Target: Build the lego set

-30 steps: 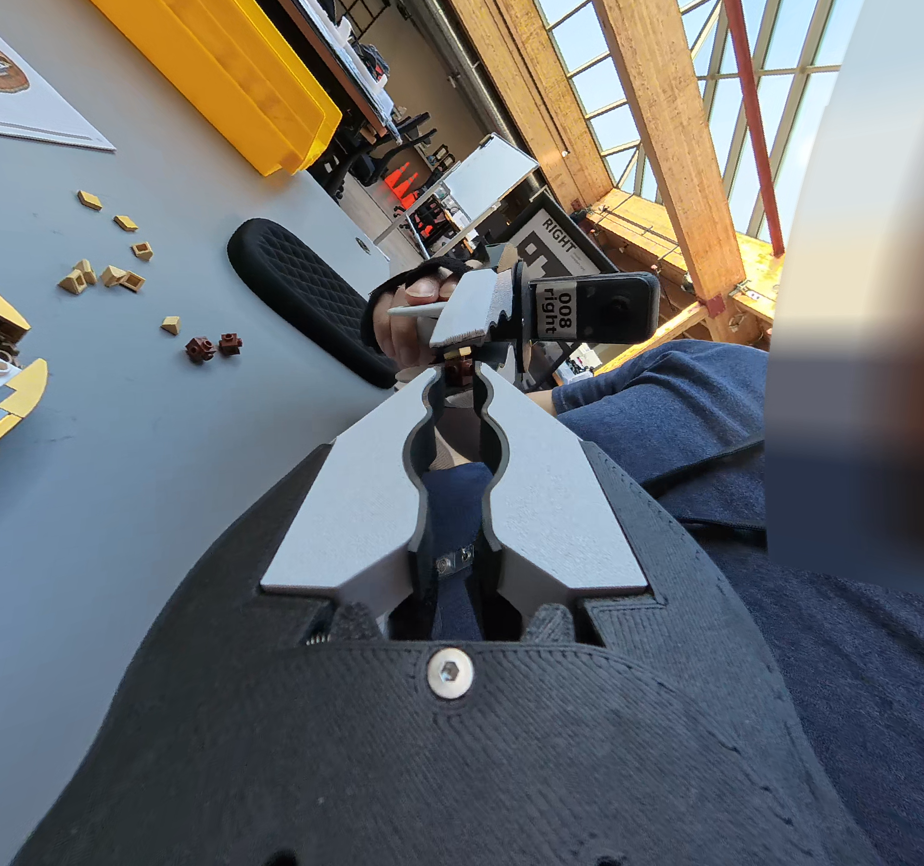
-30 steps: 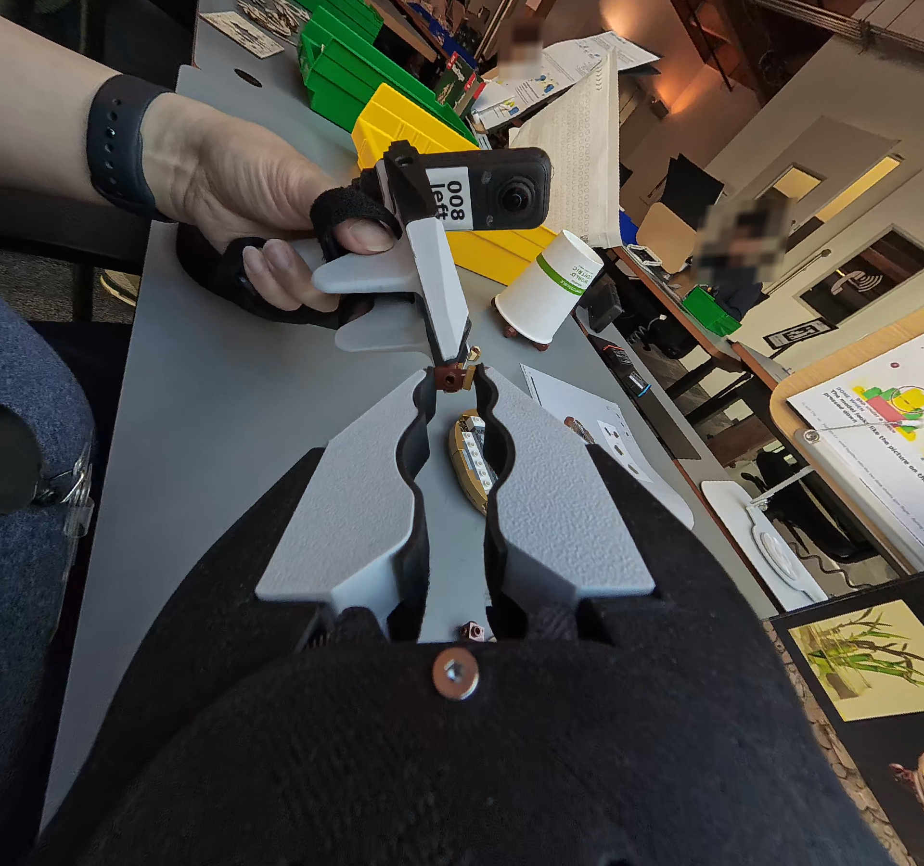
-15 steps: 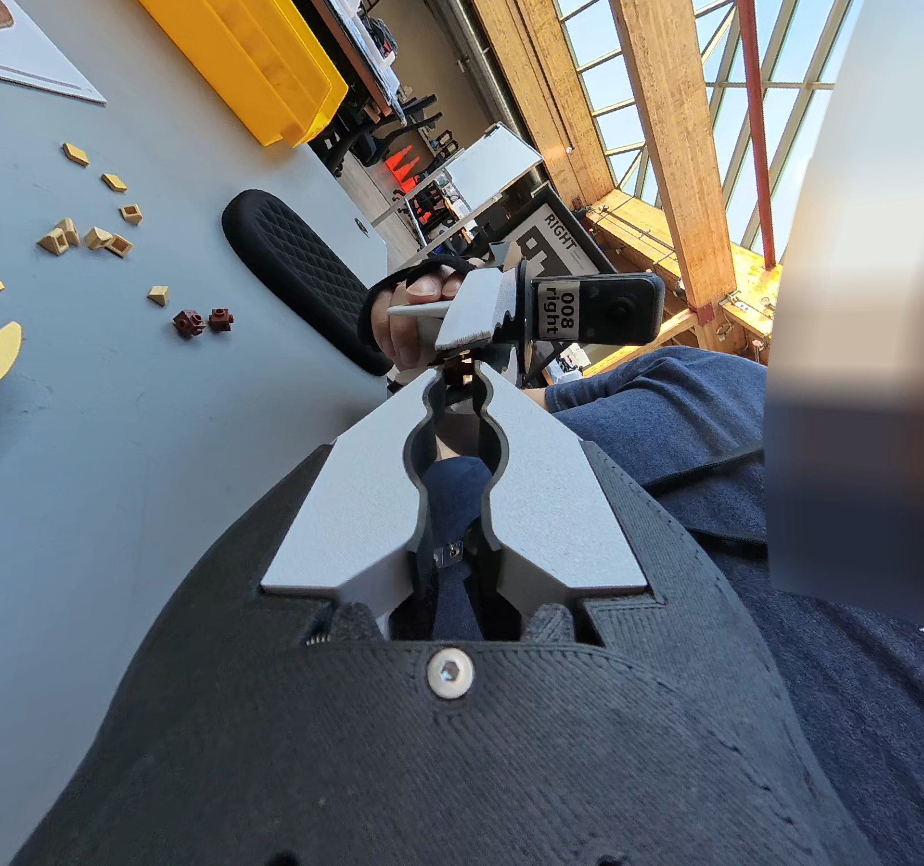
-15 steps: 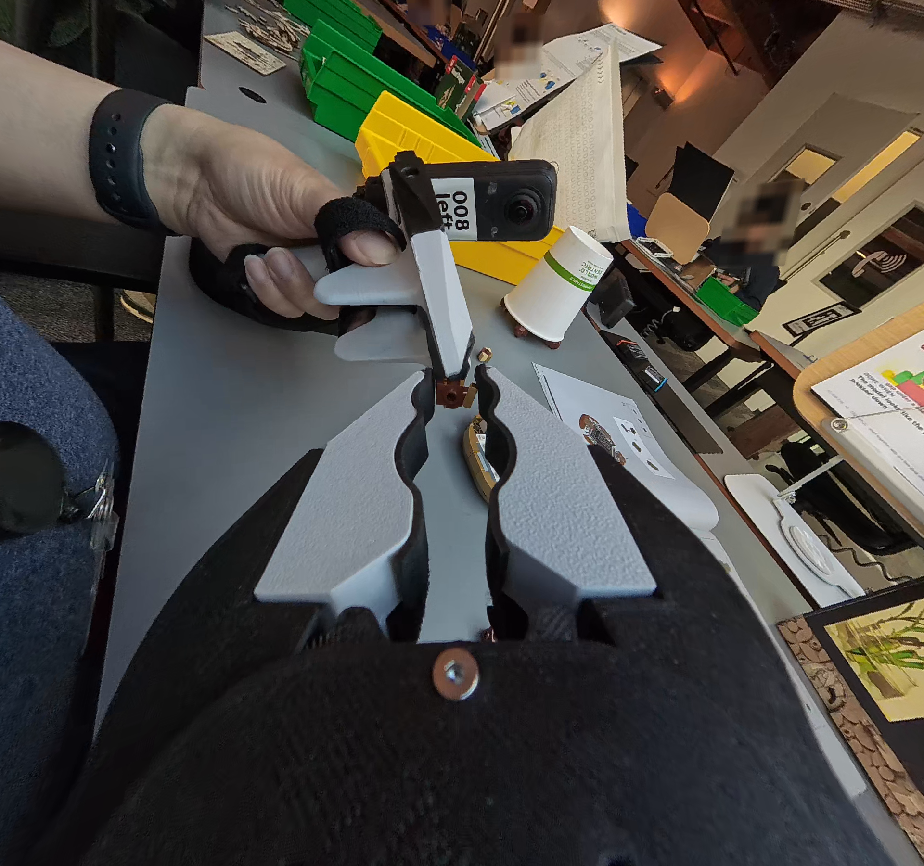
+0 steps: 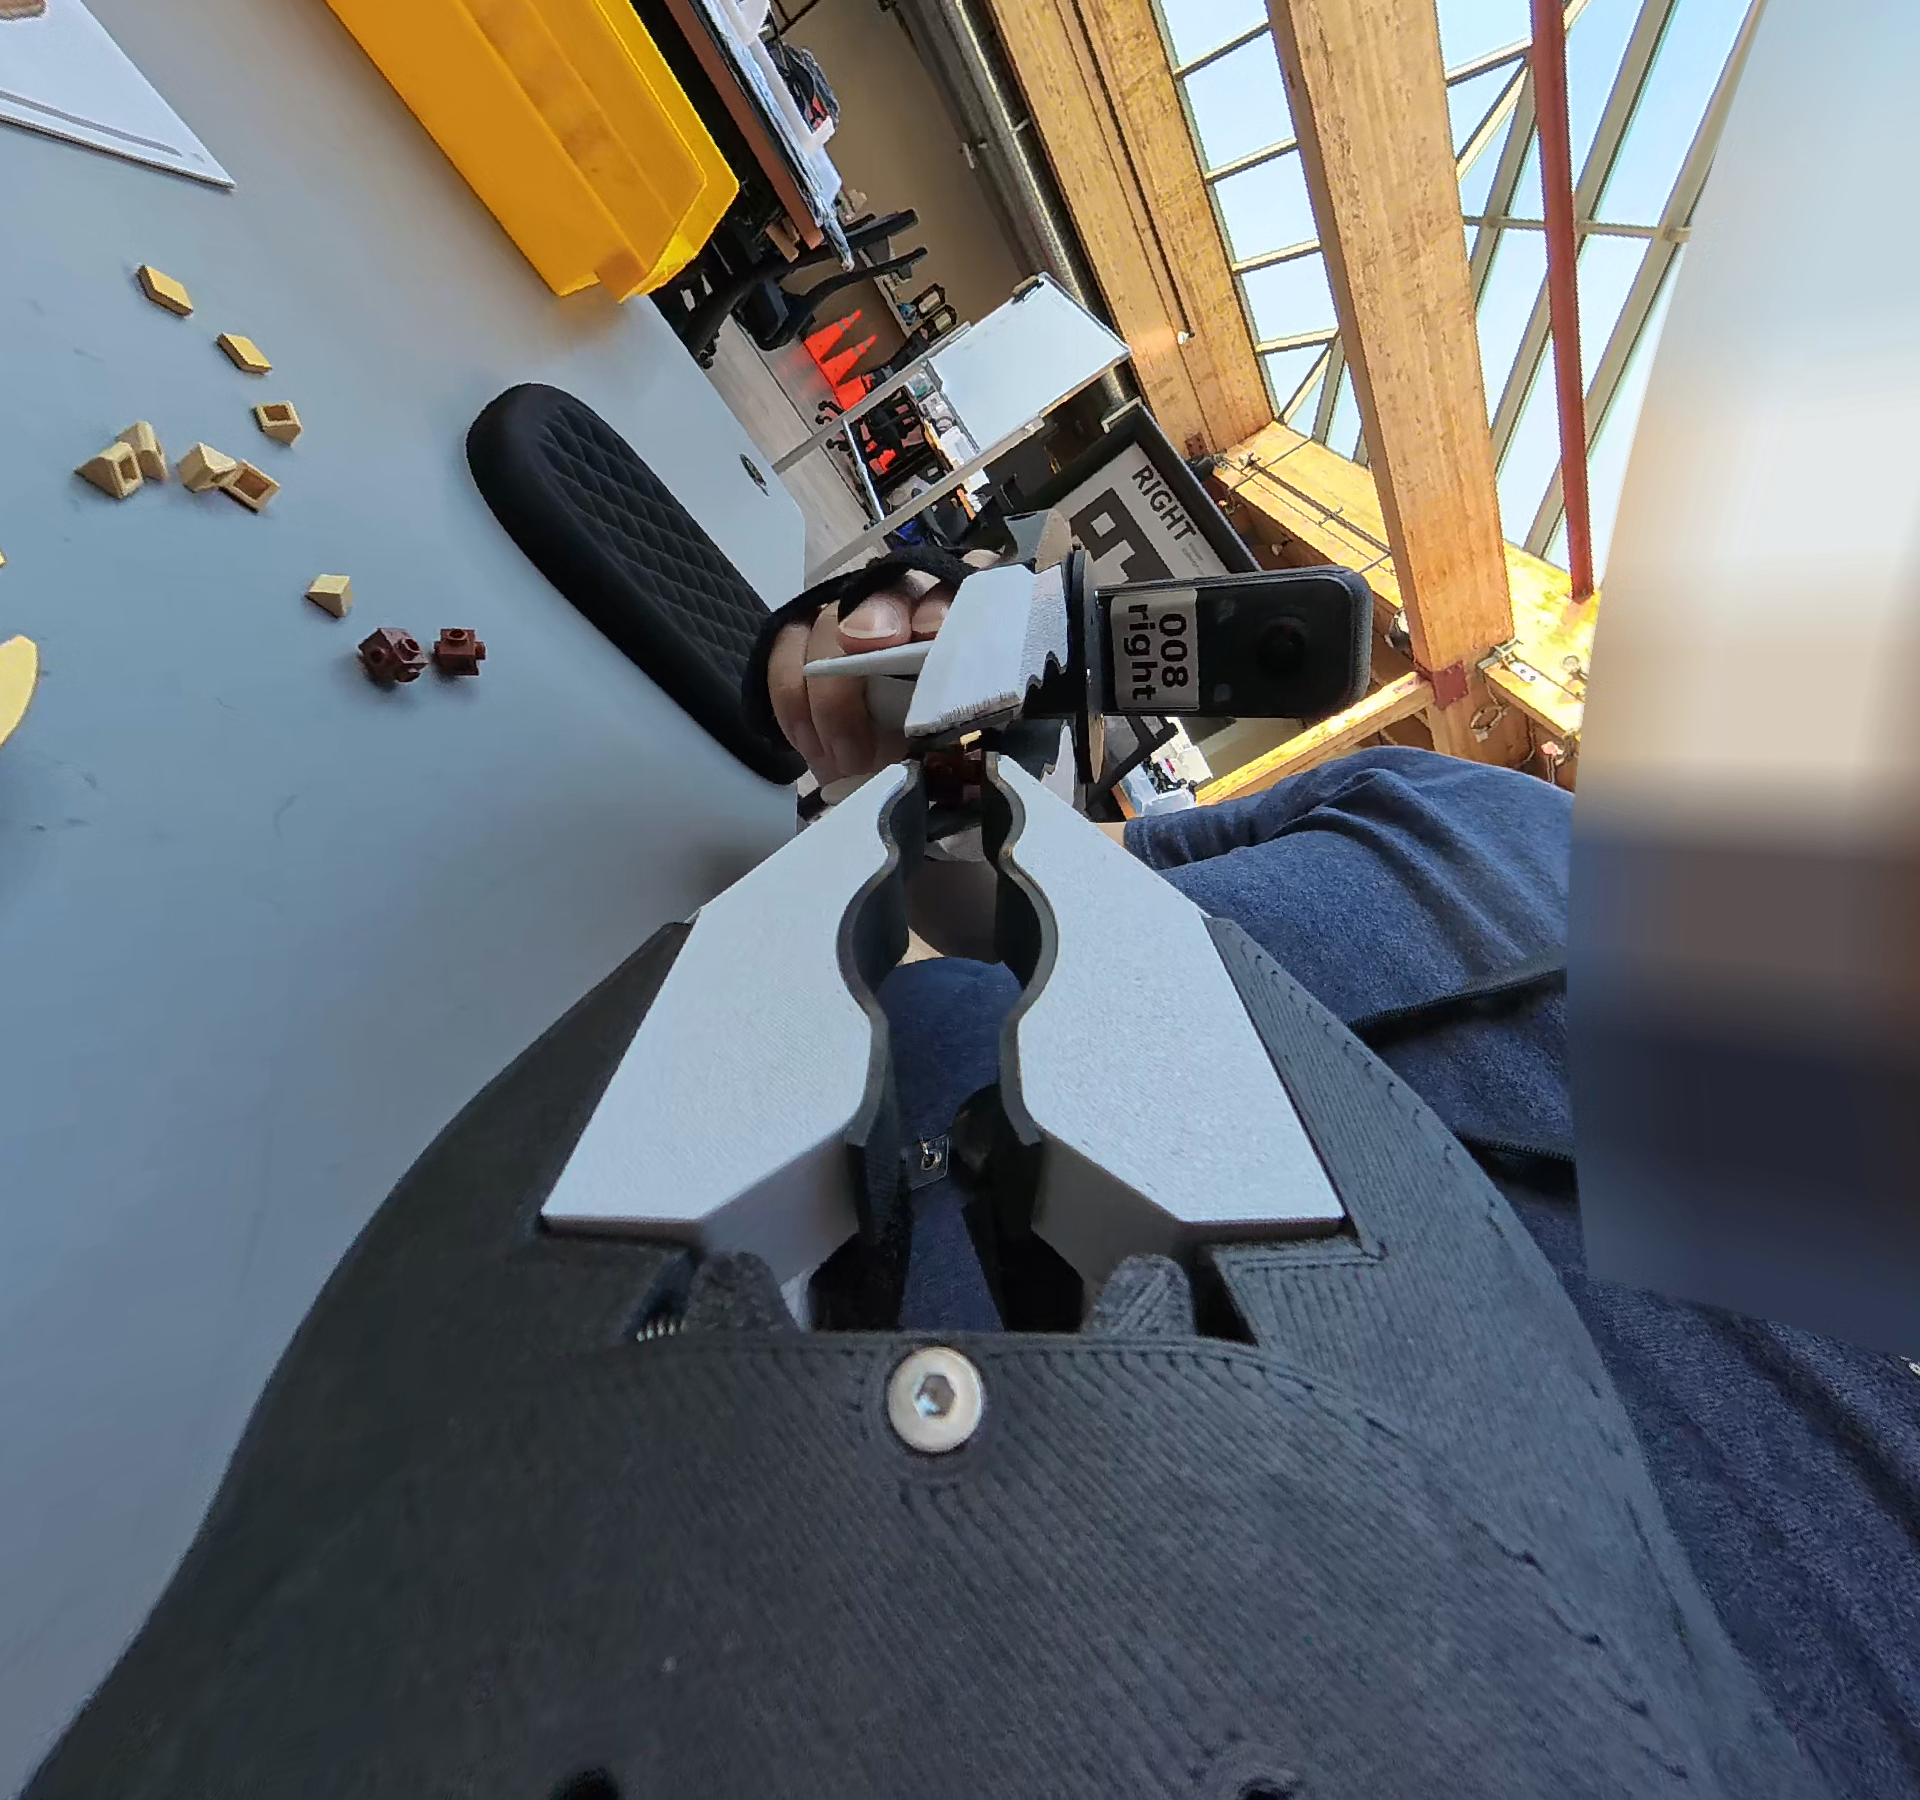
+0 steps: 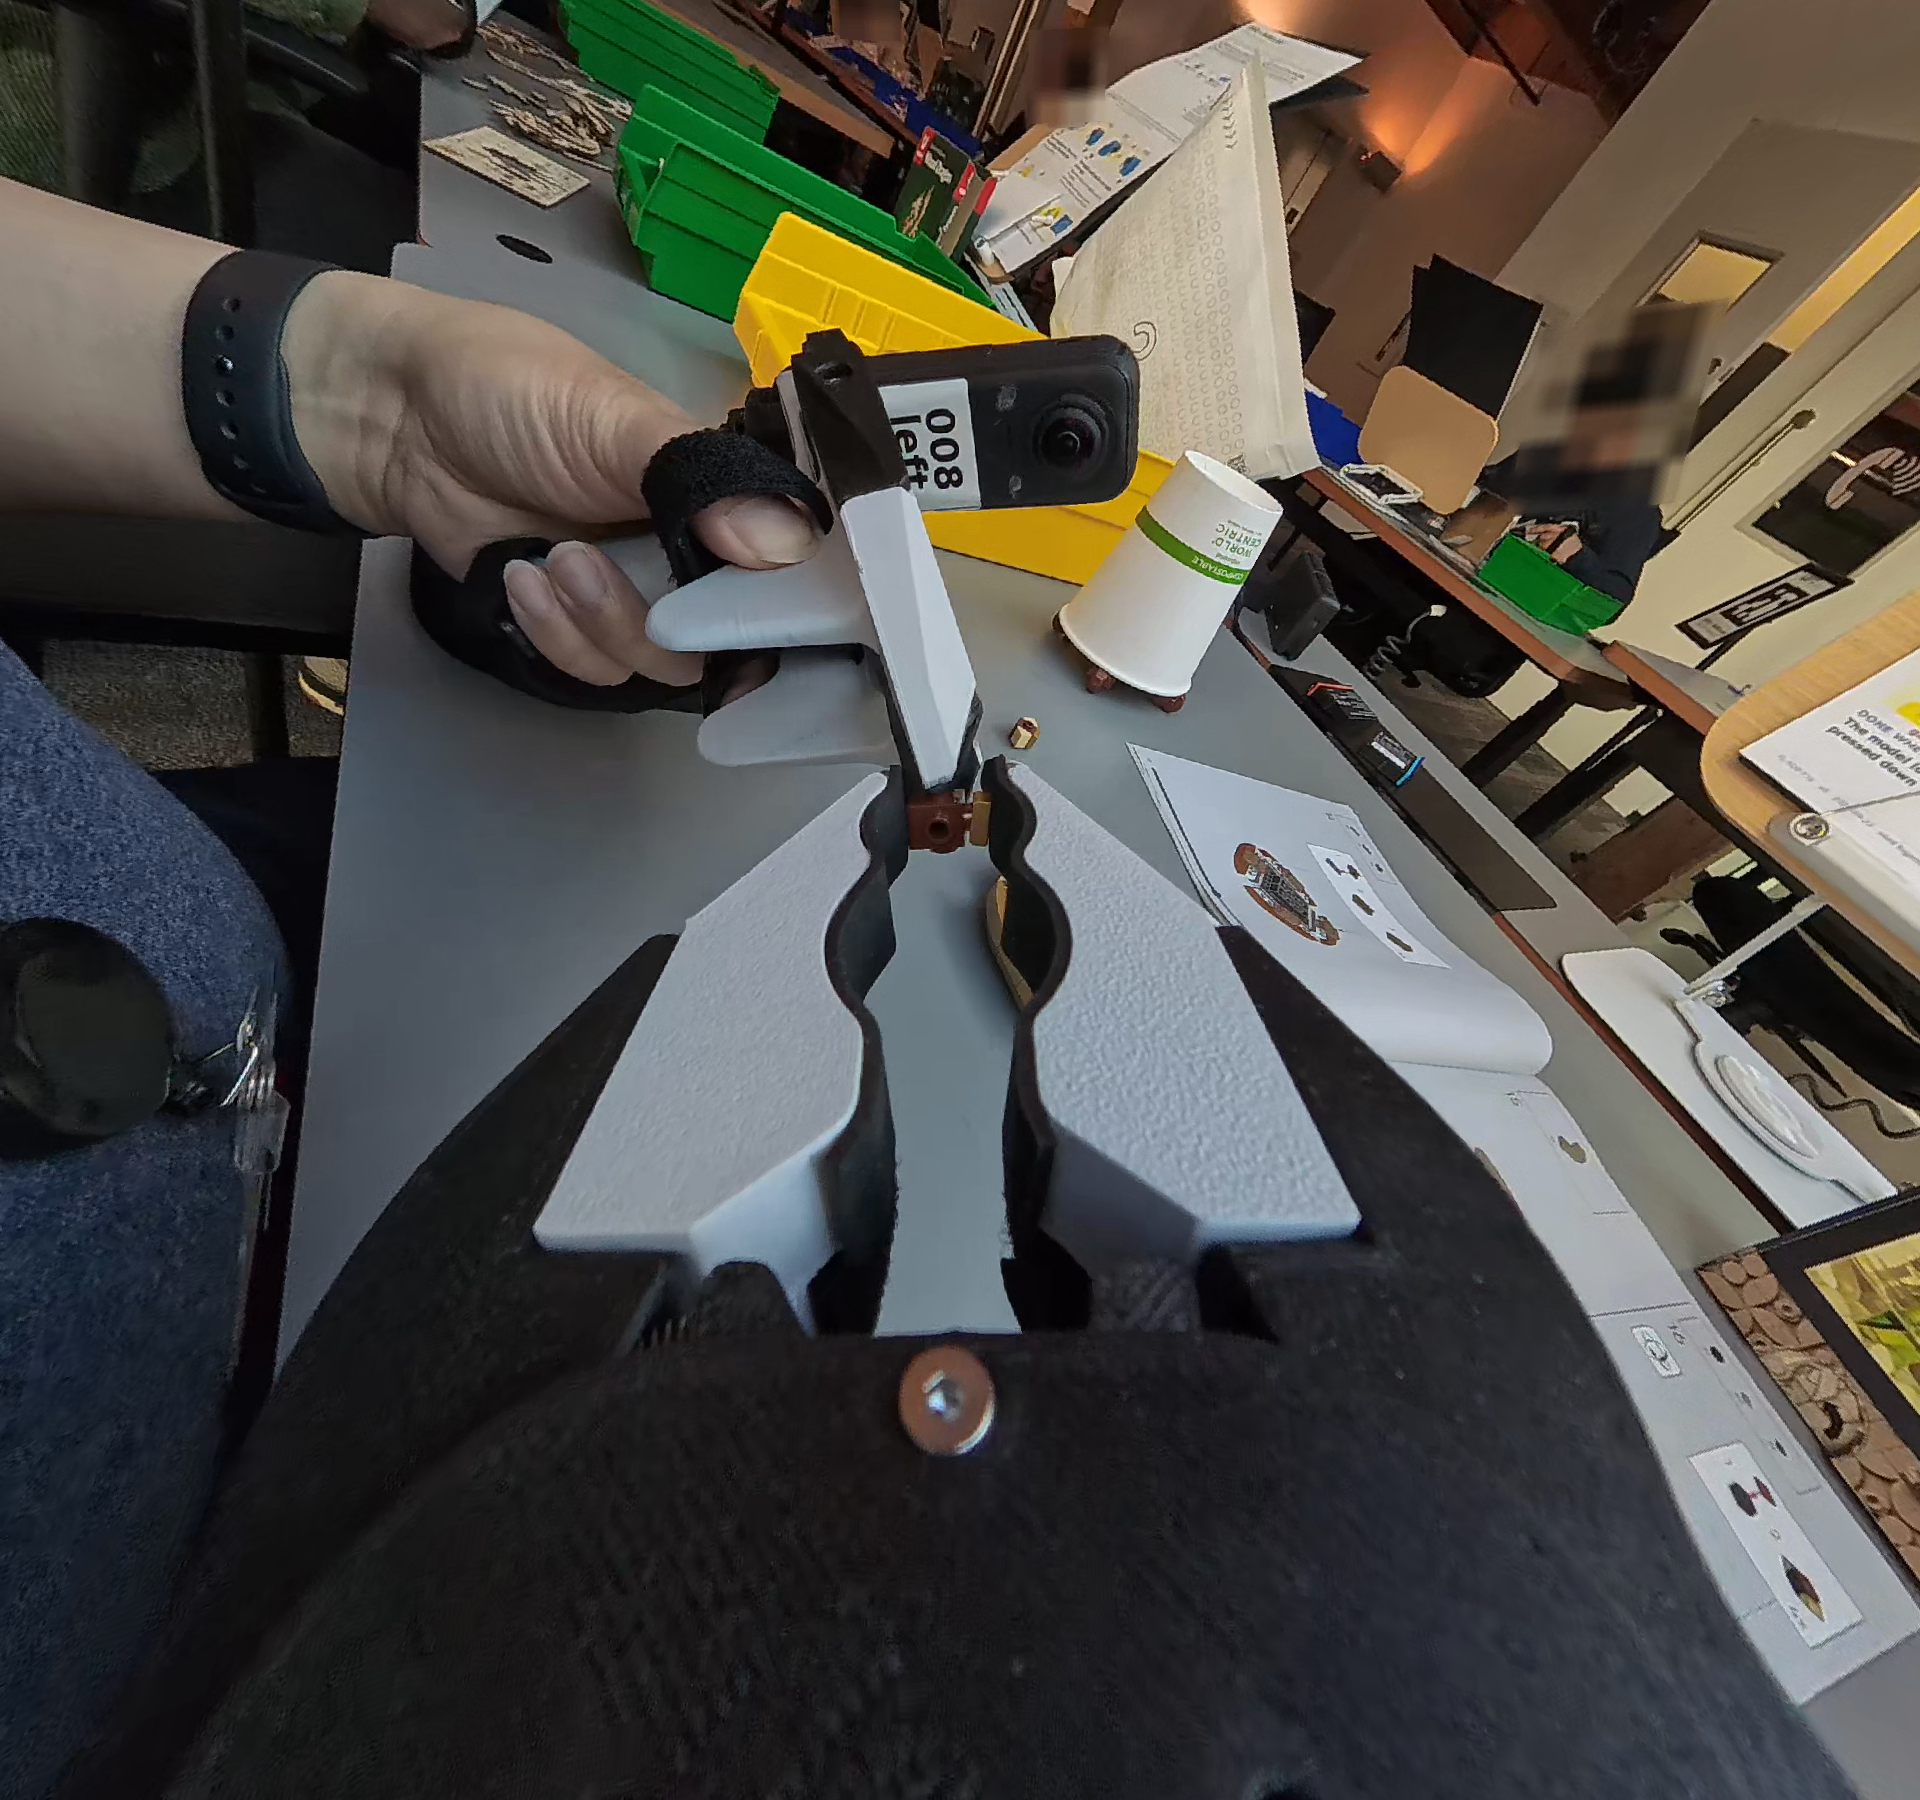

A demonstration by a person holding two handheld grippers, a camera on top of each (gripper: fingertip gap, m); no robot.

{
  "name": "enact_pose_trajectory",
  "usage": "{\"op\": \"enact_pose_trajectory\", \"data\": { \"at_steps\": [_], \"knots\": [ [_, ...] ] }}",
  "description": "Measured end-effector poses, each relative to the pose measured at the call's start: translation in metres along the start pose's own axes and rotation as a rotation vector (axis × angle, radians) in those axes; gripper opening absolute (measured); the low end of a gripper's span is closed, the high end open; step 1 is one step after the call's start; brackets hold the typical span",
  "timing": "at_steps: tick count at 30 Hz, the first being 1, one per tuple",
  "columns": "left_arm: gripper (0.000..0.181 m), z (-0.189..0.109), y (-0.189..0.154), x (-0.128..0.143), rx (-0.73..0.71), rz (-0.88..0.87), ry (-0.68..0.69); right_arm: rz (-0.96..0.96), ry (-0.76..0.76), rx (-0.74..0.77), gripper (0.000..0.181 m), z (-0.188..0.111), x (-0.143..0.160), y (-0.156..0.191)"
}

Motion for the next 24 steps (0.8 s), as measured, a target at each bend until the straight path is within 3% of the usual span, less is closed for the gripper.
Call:
{"op": "enact_pose_trajectory", "data": {
  "at_steps": [12, 19, 24],
  "knots": [
    [0.008, 0.0, 0.007, 0.001, 0.031, -0.072, -0.024, -0.032, 0.04, 0.028, 0.012, 0.001, 0.001, 0.003],
    [0.007, 0.0, 0.001, -0.004, 0.109, -0.031, -0.057, 0.088, -0.06, 0.024, 0.014, 0.0, 0.002, -0.007],
    [0.007, 0.001, 0.001, -0.003, 0.139, -0.006, -0.077, 0.033, -0.047, 0.044, 0.015, -0.001, 0.0, -0.008]
  ]
}}
Point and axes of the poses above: each gripper's, where its closed fingertips meet, z out along the fingers, x out of its underside, y = z × x across the jaws, the point moved 10 cm from there along -z, back along the fingers, and after that the axes turned 10 degrees about -z, right-handed, at the moved point
